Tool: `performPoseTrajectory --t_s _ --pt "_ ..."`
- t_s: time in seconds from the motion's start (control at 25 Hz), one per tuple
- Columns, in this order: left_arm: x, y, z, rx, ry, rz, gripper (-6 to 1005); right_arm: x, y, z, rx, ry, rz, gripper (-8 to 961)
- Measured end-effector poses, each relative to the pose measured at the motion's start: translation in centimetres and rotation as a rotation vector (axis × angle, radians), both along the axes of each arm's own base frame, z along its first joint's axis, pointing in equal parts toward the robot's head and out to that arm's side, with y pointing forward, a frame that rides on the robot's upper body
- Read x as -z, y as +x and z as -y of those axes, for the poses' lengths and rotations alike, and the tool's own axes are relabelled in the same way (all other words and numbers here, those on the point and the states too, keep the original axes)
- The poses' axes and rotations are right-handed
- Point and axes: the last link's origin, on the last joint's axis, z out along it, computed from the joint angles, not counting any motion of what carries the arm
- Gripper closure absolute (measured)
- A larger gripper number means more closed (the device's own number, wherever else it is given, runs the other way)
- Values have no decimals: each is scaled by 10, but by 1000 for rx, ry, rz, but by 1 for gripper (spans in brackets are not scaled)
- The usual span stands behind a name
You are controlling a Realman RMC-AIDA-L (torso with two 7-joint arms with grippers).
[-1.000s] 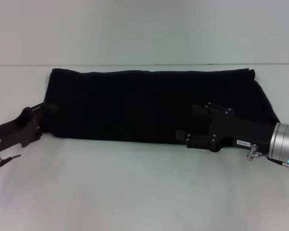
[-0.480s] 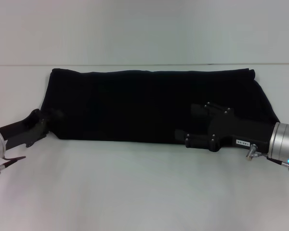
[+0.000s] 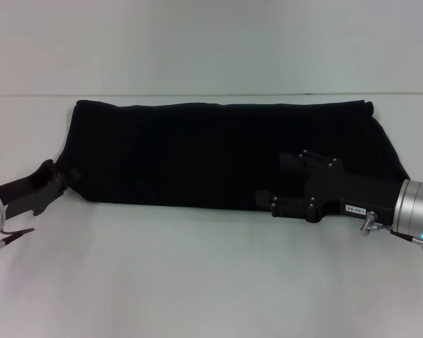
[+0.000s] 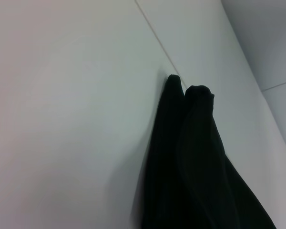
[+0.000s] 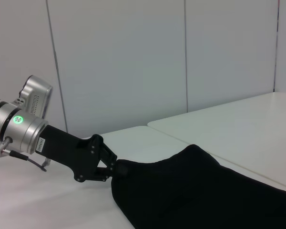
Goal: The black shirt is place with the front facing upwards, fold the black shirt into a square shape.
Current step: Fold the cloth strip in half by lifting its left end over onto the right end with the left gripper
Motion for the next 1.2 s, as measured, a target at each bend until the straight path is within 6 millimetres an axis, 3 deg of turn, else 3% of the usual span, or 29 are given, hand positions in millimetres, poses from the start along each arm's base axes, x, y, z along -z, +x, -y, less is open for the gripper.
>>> performPoseTrajectory --t_s 0.32,0.84,1.04,1.2 --pt "0 -1 0 -5 9 -1 983 0 0 0 0 0 0 10" --pt "-15 -13 8 -8 62 1 983 -8 7 -1 31 30 -12 11" --pt "-37 -27 10 -42 120 -21 982 -12 10 -1 46 47 -20 10" --pt "-67 -45 14 -90 194 -42 982 -15 15 1 60 54 -22 9"
